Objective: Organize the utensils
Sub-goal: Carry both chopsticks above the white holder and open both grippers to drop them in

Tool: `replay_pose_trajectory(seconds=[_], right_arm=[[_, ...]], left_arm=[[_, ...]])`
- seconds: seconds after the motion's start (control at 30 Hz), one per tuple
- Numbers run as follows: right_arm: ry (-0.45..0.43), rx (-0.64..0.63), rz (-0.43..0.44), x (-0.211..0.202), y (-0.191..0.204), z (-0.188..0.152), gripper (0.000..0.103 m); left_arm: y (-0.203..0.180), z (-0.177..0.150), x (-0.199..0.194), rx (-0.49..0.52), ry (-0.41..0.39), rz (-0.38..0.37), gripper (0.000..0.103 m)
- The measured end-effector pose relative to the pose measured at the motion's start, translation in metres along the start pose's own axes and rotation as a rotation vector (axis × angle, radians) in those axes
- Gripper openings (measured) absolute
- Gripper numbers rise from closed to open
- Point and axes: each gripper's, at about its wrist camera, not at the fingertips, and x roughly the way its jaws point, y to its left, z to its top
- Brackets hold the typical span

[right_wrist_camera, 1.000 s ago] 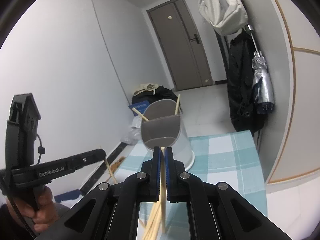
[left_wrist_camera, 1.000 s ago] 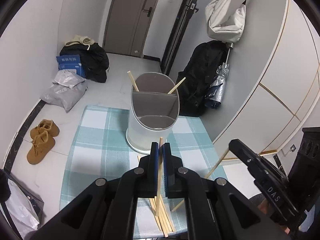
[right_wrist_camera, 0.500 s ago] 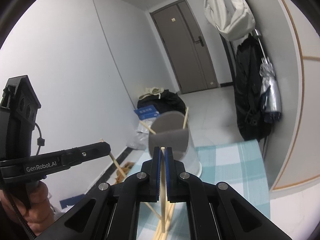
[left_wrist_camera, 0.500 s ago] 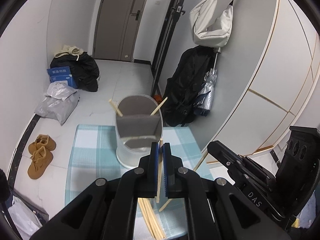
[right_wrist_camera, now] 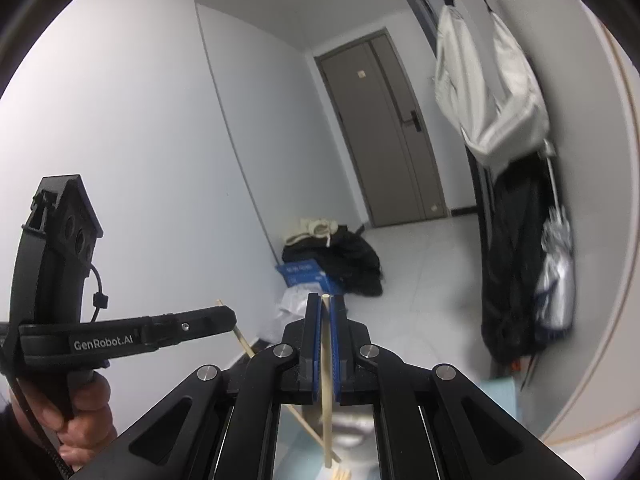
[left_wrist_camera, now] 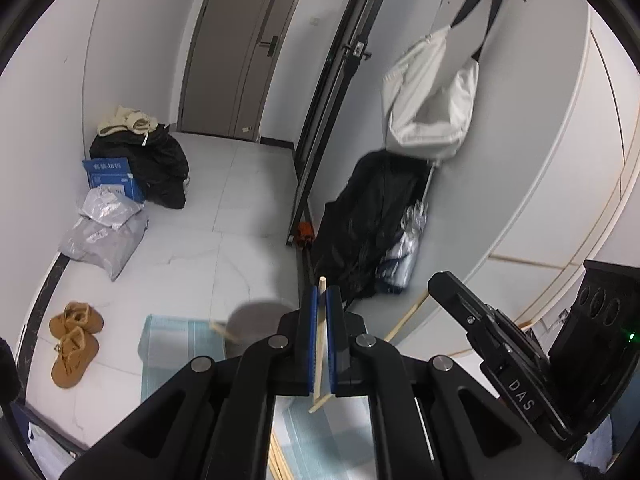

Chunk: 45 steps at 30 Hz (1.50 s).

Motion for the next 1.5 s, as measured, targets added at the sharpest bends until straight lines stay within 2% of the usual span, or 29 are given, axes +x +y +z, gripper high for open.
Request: replay_pose_trajectory(seconds=[0.3, 0.53, 0.63, 0.9, 1.13, 1.3, 1.4, 1.5], right_arm=[[-0.01, -0.037, 0.001, 0.054, -0.007, 0.037, 0.003], [0.001, -0.048, -0.006, 0.098, -0.017, 0.043, 0.003], [0.014, -0.048, -0.011, 0.11, -0.02, 0.04, 0.003], [0.052, -0.044, -0.003, 0.124, -0.026, 0.016, 0.003], [0.088, -0.069, 0.006, 0.128, -0.025, -0.002, 0.004], [0.149, -0.051, 0.0, 0.138, -0.031, -0.016, 0.005], [0.21, -0.024, 0.001, 0.143, -0.034, -0.027, 0.006], [0.259, 0.001, 0.007, 0.144, -0.038, -0.034, 0.007]], left_arm=[[0.023, 0.033, 0.029, -0.019, 0.01, 0.029, 0.0], [0.041, 0.041, 0.049, -0.002, 0.016, 0.08, 0.0], [0.047, 0.04, 0.058, 0.007, 0.031, 0.082, 0.0], [0.063, 0.025, 0.078, 0.013, 0.097, 0.029, 0.0], [0.064, 0.019, 0.083, 0.021, 0.108, 0.031, 0.0], [0.066, 0.01, 0.092, -0.016, 0.145, 0.01, 0.0], [0.067, 0.006, 0.095, -0.043, 0.171, 0.039, 0.001], [0.069, 0.003, 0.089, -0.062, 0.162, 0.037, 0.006]])
